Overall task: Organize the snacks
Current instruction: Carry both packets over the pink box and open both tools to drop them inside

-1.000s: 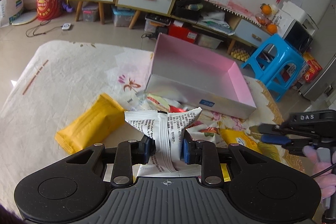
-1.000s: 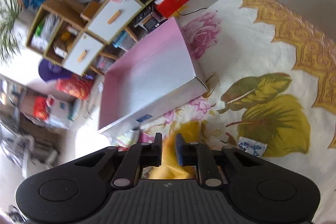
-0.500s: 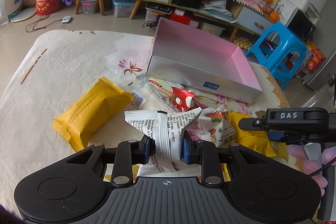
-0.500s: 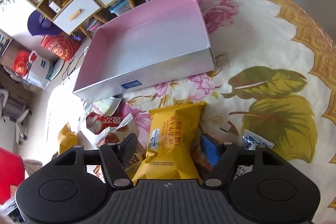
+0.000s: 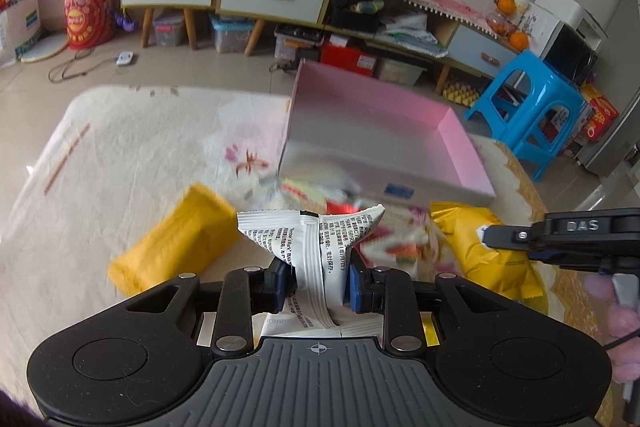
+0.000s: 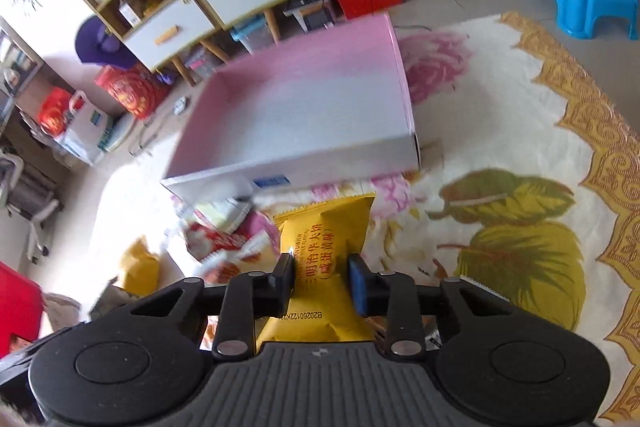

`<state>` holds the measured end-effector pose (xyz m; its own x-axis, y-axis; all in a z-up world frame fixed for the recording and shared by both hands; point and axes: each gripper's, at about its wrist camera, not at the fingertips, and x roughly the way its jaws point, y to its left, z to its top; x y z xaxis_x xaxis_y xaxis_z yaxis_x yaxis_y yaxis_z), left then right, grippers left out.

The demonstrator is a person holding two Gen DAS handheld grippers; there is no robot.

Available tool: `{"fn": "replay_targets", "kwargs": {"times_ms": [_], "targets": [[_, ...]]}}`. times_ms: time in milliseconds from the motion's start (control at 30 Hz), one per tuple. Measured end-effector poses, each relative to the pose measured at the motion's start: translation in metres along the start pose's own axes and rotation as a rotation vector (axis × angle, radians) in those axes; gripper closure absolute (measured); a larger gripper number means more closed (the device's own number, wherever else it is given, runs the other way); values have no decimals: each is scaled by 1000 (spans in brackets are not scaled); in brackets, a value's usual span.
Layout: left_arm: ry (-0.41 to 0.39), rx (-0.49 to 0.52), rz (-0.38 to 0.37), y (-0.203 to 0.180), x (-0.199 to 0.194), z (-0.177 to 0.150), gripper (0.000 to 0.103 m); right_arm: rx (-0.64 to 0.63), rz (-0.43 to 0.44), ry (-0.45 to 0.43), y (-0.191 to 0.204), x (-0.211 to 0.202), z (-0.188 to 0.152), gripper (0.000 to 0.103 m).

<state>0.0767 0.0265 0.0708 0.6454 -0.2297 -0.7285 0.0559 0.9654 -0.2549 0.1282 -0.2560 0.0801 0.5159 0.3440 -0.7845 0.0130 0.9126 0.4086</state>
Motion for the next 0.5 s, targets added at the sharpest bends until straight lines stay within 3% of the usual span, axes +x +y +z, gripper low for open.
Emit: {"fn": "replay_targets", "kwargs": {"times_ms": [267, 500], "targets": [[-50, -10, -7, -15, 23, 49, 77, 37, 75, -84, 7, -10, 31, 84], [-83, 11, 1, -33, 57, 80, 77, 80, 65, -141, -9, 7, 63, 84]]}}
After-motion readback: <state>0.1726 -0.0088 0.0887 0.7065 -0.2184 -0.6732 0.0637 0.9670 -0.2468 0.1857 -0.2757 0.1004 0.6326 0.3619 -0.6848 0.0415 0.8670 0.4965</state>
